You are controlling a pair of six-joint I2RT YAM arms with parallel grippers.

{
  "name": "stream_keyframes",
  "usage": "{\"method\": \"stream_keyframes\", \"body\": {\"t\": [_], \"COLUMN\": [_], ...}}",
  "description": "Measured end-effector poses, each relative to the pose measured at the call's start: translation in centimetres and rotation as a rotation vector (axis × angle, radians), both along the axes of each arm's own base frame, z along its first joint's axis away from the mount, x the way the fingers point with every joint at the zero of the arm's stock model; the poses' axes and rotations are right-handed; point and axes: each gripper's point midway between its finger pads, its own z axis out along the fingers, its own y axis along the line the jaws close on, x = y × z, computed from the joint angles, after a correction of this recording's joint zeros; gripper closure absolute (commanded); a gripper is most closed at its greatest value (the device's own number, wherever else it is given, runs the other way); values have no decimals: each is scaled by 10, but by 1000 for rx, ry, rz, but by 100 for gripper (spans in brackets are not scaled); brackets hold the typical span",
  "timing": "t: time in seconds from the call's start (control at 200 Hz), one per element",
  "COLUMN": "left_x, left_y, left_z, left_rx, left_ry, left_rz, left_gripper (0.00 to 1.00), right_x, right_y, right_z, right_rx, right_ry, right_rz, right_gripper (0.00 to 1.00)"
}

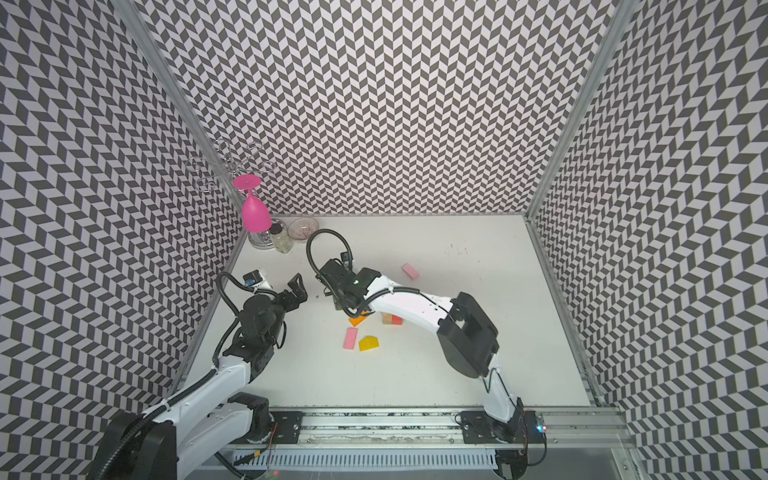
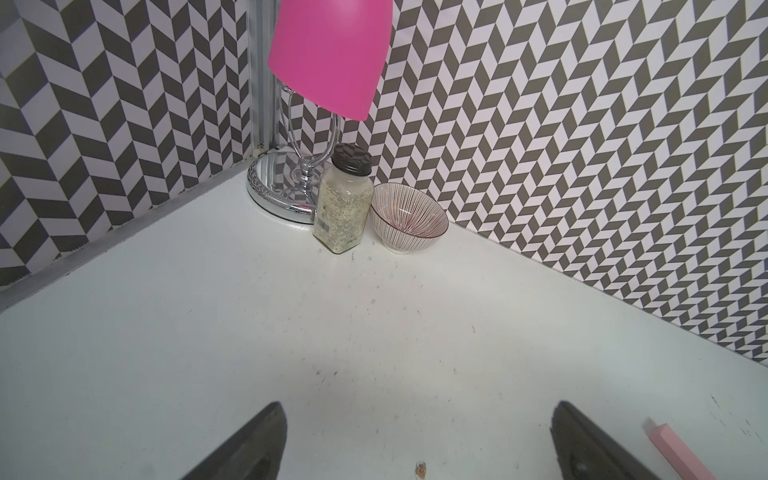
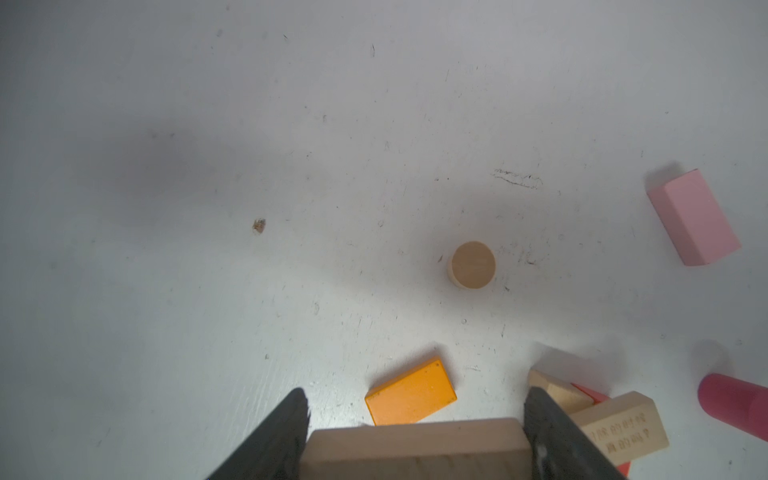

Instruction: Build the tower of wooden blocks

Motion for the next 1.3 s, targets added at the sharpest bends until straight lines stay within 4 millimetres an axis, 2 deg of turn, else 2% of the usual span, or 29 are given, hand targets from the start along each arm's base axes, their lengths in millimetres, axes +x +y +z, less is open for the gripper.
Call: {"method": "stream_keyframes", "body": {"t": [0.145,0.321,0.411,0.556,0.731,0.972,1.297], "left_x": [0,0,0,0,0,0,0], "left_y": [0,0,0,0,0,0,0], "left_z": [0,0,0,0,0,0,0], "left_rx": [0,0,0,1,1,1,0], "left_ry": [0,0,0,0,0,0,0], "left_rz": [0,0,0,0,0,0,0], "left_gripper": [0,0,0,0,0,0,0], "right_x": [-26,-51,-59,-66,-67,-62,-54], "right_y": [-36,-82,-95,-108,-105,-92,-97], "right_z": [8,2,-8,-37,-59,-60,-78], "right_rx": [1,-3,-9,-52,-85,-56,-89], "right_ry": [-29,-48,-53,-31,-9,-27,3], "right_rz": [14,12,12,18,43,80,77], "right_gripper": [33,35,36,37,37,37,37]}}
